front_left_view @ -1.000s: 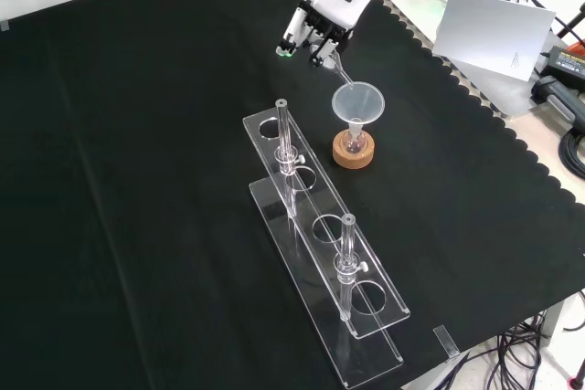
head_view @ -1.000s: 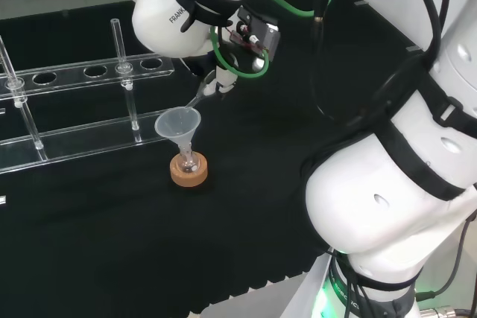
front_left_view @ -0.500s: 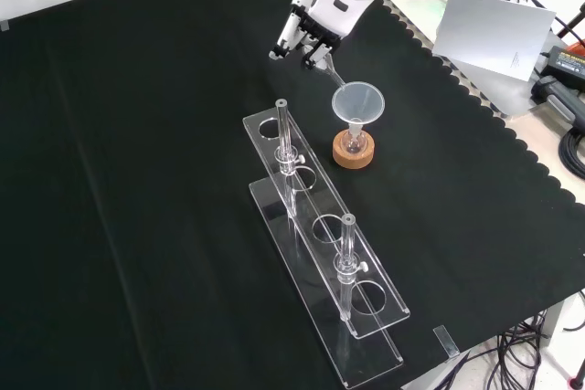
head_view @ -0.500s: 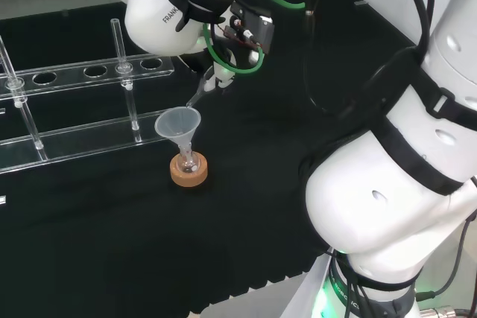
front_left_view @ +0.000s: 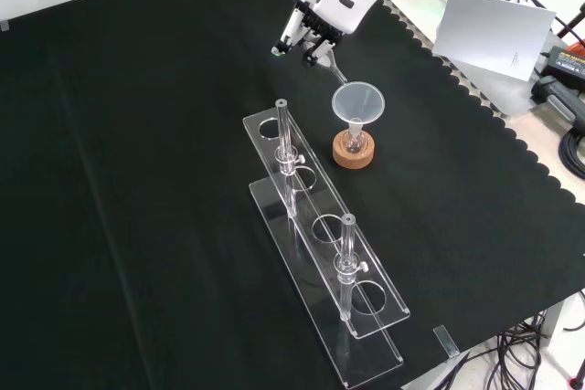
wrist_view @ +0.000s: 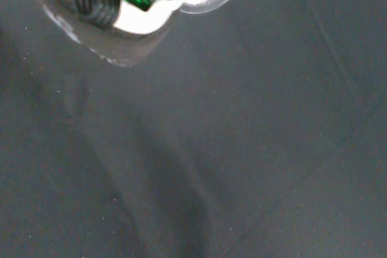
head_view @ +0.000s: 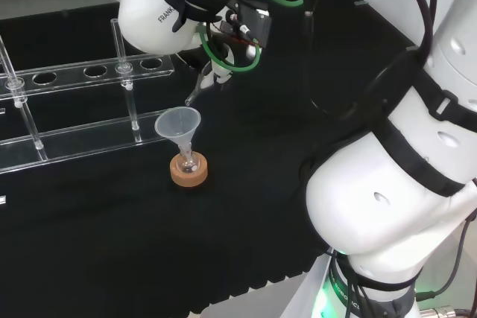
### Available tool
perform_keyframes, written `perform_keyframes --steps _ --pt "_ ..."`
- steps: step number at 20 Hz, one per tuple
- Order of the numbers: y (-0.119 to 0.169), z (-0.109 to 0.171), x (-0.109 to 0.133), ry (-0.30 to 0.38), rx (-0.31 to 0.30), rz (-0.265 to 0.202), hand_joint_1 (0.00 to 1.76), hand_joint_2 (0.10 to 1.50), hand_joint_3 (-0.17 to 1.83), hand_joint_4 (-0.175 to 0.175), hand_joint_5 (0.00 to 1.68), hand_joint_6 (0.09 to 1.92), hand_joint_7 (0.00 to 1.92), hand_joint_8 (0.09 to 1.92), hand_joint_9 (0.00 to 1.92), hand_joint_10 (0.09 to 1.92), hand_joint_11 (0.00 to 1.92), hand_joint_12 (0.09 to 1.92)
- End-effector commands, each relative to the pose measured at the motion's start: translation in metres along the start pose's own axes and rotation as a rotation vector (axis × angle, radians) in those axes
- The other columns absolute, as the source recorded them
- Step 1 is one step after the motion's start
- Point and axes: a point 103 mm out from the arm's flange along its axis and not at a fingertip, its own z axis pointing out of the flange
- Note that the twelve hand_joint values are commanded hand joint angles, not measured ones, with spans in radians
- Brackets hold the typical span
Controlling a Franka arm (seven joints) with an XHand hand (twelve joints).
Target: Pour all the NaCl from the weighing funnel into the round-bottom flask.
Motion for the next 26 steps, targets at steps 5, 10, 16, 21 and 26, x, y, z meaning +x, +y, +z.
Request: perform_keyframes --steps 5,10,16,21,26 --pt "0.001 -0.006 -0.002 -0.041 0.006 -0.019 1.13 0.71 0.44 0.175 1.54 0.09 1.68 0.09 1.09 0.16 0.00 1.41" --pt "0.002 -0.008 -0.005 -0.056 0.019 -0.011 1.13 0.71 0.44 0.175 1.54 0.09 1.68 0.09 1.09 0.16 0.00 1.41" --pt "0.003 -0.016 -0.001 -0.085 0.029 -0.014 1.13 0.71 0.44 0.175 1.53 0.09 1.68 0.09 1.09 0.15 0.00 1.41" --pt "0.005 -0.022 0.008 -0.105 0.040 -0.032 1.13 0.71 0.44 0.175 1.53 0.09 1.68 0.09 1.09 0.15 0.00 1.41" --pt "0.007 -0.025 0.012 -0.140 0.051 -0.045 1.13 0.71 0.44 0.175 1.53 0.09 1.68 0.09 1.09 0.15 0.00 1.41"
